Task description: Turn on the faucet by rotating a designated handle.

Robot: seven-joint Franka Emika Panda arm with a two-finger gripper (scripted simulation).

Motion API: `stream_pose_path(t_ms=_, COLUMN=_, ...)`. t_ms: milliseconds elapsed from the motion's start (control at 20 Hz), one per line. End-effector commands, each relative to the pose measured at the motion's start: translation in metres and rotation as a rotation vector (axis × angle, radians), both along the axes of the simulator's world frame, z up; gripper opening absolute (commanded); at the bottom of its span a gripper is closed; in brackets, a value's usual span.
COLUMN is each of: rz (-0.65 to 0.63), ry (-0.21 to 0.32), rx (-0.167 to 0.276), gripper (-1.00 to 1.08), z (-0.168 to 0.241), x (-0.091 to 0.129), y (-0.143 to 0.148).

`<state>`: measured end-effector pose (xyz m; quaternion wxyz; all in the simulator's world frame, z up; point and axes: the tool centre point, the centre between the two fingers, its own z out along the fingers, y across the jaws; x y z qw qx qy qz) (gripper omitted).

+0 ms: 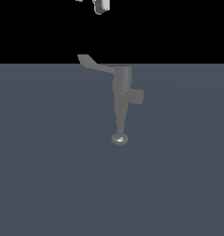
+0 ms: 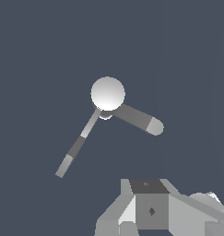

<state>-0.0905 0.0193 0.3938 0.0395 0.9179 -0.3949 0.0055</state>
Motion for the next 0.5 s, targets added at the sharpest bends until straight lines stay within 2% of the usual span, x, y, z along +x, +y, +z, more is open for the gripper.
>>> stream_pose_path(t_ms=0, rz=-0.053, ry=-0.006, rx=0.001, gripper=-1.0, z=-0.009, x=0.01, y=0.005)
stream_pose_path(t_ms=450, rz=-0.239, ry=-0.026, rx=0.017, gripper=-1.0, z=-0.042, x=0.045, y=0.025)
